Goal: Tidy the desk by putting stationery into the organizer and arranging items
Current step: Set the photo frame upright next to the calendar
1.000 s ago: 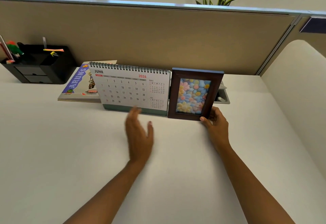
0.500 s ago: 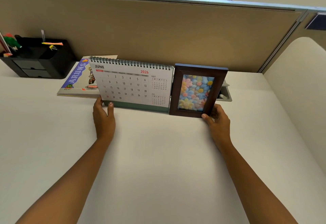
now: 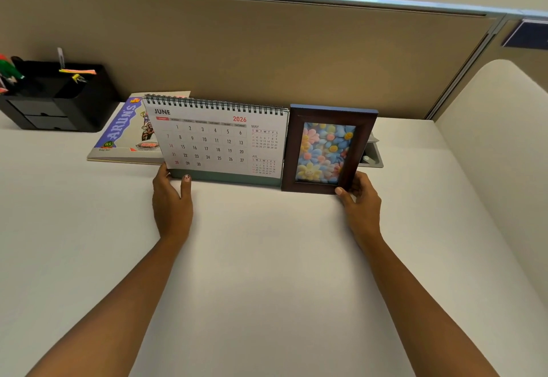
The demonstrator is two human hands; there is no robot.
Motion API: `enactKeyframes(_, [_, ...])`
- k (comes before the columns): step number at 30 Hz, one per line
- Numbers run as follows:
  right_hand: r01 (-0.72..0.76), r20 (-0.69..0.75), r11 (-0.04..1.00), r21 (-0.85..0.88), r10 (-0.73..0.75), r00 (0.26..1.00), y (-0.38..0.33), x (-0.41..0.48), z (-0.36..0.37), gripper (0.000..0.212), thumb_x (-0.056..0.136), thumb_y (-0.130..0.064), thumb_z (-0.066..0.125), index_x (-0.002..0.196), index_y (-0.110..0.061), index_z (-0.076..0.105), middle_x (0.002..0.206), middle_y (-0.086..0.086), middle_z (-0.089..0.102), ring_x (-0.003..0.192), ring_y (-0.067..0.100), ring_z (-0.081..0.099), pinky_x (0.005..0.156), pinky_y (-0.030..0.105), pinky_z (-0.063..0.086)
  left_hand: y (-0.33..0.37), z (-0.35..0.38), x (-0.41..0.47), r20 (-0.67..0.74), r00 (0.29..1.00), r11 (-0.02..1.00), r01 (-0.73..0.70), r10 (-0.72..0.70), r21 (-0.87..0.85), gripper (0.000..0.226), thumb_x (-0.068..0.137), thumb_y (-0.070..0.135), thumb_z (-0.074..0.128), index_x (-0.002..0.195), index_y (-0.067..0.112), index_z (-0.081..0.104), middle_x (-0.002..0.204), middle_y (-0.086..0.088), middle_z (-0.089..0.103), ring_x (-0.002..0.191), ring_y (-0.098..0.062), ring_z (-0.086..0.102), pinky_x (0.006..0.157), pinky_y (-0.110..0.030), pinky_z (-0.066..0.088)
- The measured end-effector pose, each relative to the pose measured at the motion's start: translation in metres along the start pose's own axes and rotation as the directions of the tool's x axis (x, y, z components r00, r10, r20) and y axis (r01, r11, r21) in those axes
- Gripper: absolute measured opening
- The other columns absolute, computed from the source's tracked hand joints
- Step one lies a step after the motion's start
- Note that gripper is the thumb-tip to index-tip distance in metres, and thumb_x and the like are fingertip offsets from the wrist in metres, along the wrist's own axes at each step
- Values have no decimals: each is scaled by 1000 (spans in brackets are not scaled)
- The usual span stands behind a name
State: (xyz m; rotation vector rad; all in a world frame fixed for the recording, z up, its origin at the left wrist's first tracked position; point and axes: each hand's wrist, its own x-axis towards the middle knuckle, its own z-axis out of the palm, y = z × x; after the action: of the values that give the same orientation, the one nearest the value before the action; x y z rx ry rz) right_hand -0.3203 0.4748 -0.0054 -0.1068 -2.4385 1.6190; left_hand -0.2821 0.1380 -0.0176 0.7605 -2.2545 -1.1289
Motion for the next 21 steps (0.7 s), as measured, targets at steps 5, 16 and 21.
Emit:
enactKeyframes(5, [-6, -2, 1000, -3, 6, 1000, -1, -1, 0, 41, 90, -14, 64, 128, -10, 50, 124, 5, 60, 106, 15, 57, 92, 23, 47, -1, 0, -1, 2, 1000, 1000, 6, -6, 29, 52, 95, 31, 49, 141, 18, 29, 143, -7, 42, 126, -29, 45, 101, -46, 44])
enactKeyframes(16, [-38, -29, 999, -5, 38, 999, -2, 0, 2, 42, 90, -14, 64, 129, -11, 50, 126, 5, 60, 107, 15, 57, 95, 28, 47, 3, -4, -10, 6, 1000, 999, -10, 10, 44, 54, 96, 27, 47, 144, 22, 23, 147, -4, 37, 129, -26, 43, 100, -47, 43])
enactKeyframes(21, [-56, -87, 998, 2, 56, 995, -2, -3, 3, 48, 87, -3, 65, 130, -13, 47, 128, 5, 58, 110, 15, 56, 99, 30, 46, 1, -6, -14, 28, 1000, 995, 5, -8, 98, 62, 95, 27, 48, 147, 24, 14, 152, -4, 29, 133, -29, 38, 102, -49, 39])
